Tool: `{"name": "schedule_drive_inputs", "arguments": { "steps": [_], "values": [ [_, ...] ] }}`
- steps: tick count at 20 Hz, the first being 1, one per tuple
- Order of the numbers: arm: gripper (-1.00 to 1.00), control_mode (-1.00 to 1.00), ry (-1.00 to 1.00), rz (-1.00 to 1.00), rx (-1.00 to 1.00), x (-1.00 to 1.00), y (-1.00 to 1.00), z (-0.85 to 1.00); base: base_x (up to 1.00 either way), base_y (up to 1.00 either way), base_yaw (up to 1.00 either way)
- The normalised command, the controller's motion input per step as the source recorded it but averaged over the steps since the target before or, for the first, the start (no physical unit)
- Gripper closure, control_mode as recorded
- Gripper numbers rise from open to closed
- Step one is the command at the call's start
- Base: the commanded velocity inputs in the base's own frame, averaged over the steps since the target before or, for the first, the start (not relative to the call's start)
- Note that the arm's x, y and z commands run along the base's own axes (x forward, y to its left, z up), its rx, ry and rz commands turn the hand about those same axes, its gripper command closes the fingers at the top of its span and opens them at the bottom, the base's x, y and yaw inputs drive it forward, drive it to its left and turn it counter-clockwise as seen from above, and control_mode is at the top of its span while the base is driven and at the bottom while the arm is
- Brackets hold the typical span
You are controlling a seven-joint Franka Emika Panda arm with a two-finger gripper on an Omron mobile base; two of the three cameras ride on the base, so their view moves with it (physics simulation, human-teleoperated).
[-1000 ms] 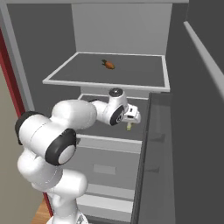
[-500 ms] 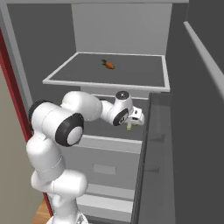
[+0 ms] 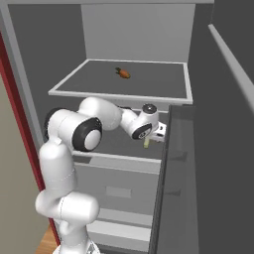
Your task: Pick the egg and butter from the fridge and place them by the bowl for mixing.
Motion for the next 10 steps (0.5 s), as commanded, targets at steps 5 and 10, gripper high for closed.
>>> {"name": "schedule_drive_inputs", "arguments": {
  "steps": [5,10],
  "values": [
    [-1.0,-1.0,0.01,0.0,0.02,0.17,0.02,-0.26,0.0,0.0,0.0],
    [1.0,-1.0,0.0,0.0,0.0,-0.03,0.16,-0.42,0.0,0.0,0.0]
  ]
}}
